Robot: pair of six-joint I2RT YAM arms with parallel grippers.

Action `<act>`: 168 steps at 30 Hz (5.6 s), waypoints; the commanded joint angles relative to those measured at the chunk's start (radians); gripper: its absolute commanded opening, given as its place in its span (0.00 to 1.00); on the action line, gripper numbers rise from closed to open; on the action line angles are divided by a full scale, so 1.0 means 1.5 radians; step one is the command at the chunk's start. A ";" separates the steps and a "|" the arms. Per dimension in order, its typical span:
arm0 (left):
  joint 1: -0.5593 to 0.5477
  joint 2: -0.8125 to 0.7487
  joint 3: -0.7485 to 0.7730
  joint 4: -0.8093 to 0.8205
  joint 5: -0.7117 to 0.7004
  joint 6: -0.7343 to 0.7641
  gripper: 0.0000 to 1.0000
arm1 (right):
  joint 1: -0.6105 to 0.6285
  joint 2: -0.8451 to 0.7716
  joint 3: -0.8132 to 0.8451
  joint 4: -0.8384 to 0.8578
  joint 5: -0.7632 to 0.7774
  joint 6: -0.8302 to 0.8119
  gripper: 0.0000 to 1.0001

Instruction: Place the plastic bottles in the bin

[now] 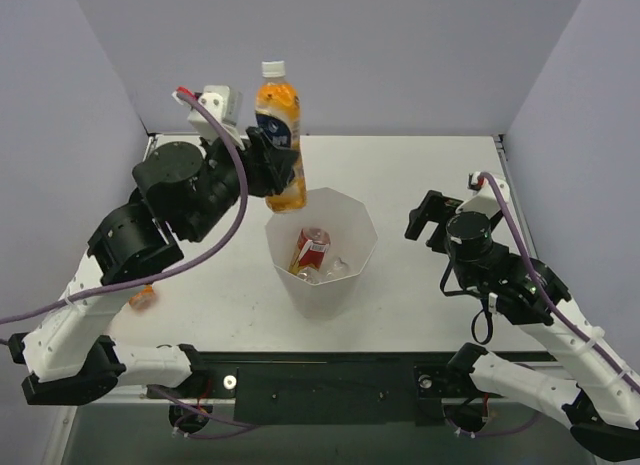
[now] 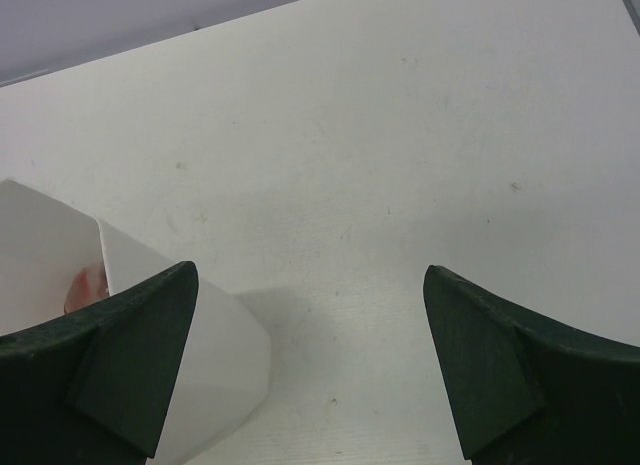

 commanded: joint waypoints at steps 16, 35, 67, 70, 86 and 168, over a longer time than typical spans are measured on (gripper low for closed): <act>-0.163 0.022 -0.224 0.098 -0.033 0.016 0.27 | -0.004 -0.022 -0.013 -0.049 0.040 0.014 0.89; -0.160 -0.024 -0.290 0.096 -0.097 -0.002 0.88 | -0.003 -0.003 -0.007 -0.041 0.025 0.020 0.89; 0.631 -0.137 -0.448 -0.293 0.107 -0.154 0.96 | -0.004 0.025 -0.031 0.002 -0.038 0.014 0.89; 0.655 -0.109 -0.485 -0.268 0.071 -0.134 0.95 | -0.006 0.017 -0.039 0.003 -0.043 0.015 0.90; 0.719 0.096 -0.503 -0.198 0.000 -0.103 0.96 | -0.012 0.033 -0.036 0.021 -0.115 0.042 0.90; 0.621 -0.038 -0.256 -0.172 0.173 -0.047 0.00 | -0.011 0.024 0.154 -0.025 0.006 -0.038 0.89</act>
